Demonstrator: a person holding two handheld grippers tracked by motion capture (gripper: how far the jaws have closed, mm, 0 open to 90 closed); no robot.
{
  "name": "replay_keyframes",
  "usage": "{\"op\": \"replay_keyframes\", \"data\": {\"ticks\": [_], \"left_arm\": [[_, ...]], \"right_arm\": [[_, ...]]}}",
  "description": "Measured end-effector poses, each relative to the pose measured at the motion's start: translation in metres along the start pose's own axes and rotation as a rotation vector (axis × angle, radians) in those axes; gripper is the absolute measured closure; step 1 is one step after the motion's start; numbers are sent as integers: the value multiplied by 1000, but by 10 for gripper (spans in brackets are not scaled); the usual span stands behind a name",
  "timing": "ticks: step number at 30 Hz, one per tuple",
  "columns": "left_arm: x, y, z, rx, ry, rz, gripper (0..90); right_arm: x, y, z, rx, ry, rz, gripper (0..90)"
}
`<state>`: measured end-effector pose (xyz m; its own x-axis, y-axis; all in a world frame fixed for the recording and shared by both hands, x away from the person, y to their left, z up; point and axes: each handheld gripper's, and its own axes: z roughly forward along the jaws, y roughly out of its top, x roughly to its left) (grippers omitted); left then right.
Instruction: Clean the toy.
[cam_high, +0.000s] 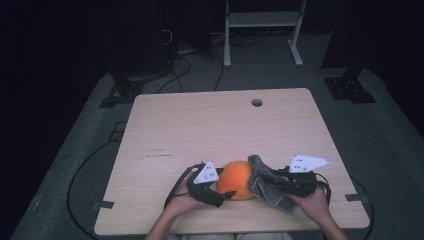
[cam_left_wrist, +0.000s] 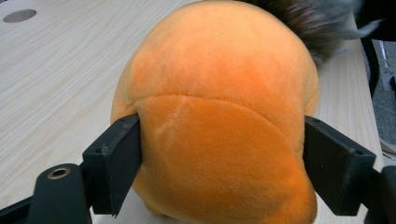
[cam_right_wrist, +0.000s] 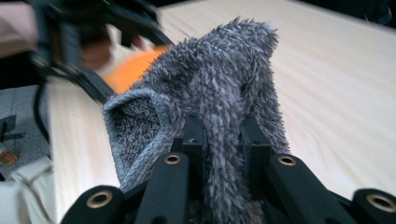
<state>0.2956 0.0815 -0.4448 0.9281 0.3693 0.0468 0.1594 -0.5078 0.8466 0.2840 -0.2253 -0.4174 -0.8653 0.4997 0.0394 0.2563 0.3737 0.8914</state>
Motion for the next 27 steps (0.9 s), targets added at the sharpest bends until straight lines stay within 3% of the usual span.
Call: {"op": "replay_keyframes", "data": {"ticks": [3,5,7,9,11,15,16,18,21,22,24,25,27], "left_arm": [[-2,-3,-2,-4,3,13,194],[-2,-3,-2,-8,1,17,195],[-2,-2,-1,-16,-2,5,191],[-2,-2,0,-19,-4,5,185],[-1,-1,0,-17,-4,4,181],[-1,-1,1,-23,-8,3,181],[-1,-1,0,-18,-9,6,180],[0,0,0,-20,-22,-18,144],[5,-1,2,-12,-45,-122,64],[5,-1,3,-21,-47,-132,65],[3,0,4,-33,-30,-108,133],[3,2,3,-30,-15,-105,161],[-1,6,1,-62,30,-50,246]], "right_arm": [[2,-1,7,21,4,-18,750],[-6,-9,6,33,-2,23,750],[-14,-19,4,81,-46,55,751],[-17,-27,4,117,-60,77,751],[-14,-23,1,94,-57,62,752],[1,1,-2,-14,-6,1,750],[3,4,0,-15,-4,-12,750],[7,6,6,8,-5,-32,749],[5,-2,7,16,-10,-20,750],[3,-3,5,24,-14,-13,750],[2,-3,1,37,-29,-4,751],[4,-1,0,30,-34,-15,751],[10,12,-1,2,-36,-56,752]]}}
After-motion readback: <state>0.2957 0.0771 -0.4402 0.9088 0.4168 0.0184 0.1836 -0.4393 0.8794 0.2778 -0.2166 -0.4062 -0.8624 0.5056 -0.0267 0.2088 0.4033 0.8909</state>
